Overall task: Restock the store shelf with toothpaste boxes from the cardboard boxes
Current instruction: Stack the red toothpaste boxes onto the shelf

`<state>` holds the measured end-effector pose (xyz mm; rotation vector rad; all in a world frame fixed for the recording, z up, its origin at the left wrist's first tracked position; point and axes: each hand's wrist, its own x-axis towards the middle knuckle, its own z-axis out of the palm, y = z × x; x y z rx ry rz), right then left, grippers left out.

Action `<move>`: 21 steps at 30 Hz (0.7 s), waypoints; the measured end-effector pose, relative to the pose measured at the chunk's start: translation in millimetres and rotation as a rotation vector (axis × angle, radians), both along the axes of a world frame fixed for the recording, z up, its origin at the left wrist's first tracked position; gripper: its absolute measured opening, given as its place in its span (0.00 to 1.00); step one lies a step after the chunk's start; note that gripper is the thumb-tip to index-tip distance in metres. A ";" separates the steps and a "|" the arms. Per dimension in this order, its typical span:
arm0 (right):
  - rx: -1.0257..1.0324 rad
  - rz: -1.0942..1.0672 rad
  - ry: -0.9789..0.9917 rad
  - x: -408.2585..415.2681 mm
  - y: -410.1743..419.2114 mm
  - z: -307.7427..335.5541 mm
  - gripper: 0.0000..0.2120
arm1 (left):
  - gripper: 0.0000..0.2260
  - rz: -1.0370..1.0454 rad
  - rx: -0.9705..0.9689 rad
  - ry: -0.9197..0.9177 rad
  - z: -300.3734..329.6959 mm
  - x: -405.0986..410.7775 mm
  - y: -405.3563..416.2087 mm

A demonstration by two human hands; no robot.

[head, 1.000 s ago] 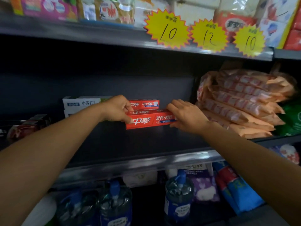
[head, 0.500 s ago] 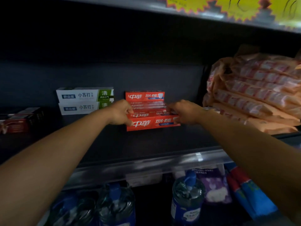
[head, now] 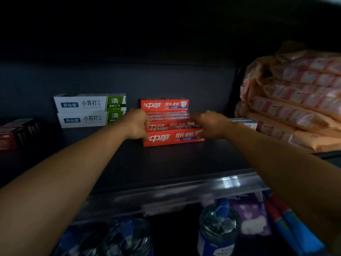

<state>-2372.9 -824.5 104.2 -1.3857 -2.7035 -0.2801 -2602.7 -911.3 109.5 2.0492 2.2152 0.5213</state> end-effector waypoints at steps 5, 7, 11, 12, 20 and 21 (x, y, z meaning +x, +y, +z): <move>0.043 -0.005 -0.003 -6.3 8.2 -3.4 0.24 | 0.14 0.038 0.063 0.036 -2.1 -3.6 9.0; 0.056 0.007 0.003 -9.1 13.1 -4.3 0.23 | 0.13 0.050 0.076 0.045 -2.5 -5.0 13.0; 0.044 0.019 0.025 -15.7 21.8 -4.7 0.22 | 0.14 0.068 0.093 0.049 -4.3 -10.9 21.8; 0.037 0.022 0.030 -17.1 23.7 -4.5 0.22 | 0.14 0.071 0.094 0.051 -4.9 -12.2 23.4; 0.038 0.028 0.028 -17.4 35.6 -5.5 0.21 | 0.13 0.070 0.090 0.031 -7.4 -12.8 31.5; 0.033 0.025 0.028 -16.5 36.5 -5.1 0.21 | 0.13 0.063 0.089 0.027 -7.3 -11.8 32.1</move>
